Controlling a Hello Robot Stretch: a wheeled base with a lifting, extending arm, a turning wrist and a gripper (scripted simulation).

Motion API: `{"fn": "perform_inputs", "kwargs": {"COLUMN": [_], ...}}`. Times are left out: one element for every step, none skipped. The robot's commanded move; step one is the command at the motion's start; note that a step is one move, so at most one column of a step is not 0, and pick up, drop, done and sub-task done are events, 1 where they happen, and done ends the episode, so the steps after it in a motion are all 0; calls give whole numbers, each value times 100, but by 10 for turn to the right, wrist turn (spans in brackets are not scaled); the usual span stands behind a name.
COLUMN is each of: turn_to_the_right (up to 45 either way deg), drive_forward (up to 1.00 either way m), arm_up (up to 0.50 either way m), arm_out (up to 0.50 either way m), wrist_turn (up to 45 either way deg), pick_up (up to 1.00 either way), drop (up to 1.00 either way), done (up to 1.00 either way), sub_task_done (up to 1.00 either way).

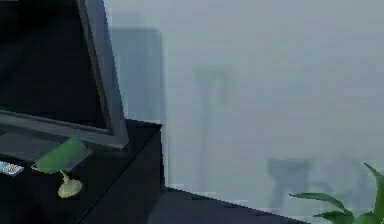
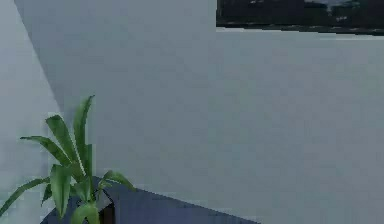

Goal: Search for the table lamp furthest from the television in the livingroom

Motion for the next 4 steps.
{"fn": "perform_inputs", "kwargs": {"turn_to_the_right": [-450, -450, -450, -360], "drive_forward": [0, 0, 0, 0], "arm_up": [0, 0, 0, 0], "arm_out": [0, 0, 0, 0], "wrist_turn": [0, 0, 0, 0], "pick_up": [0, 0, 0, 0], "drop": [0, 0, 0, 0], "done": [0, 0, 0, 0], "sub_task_done": [0, 0, 0, 0]}}
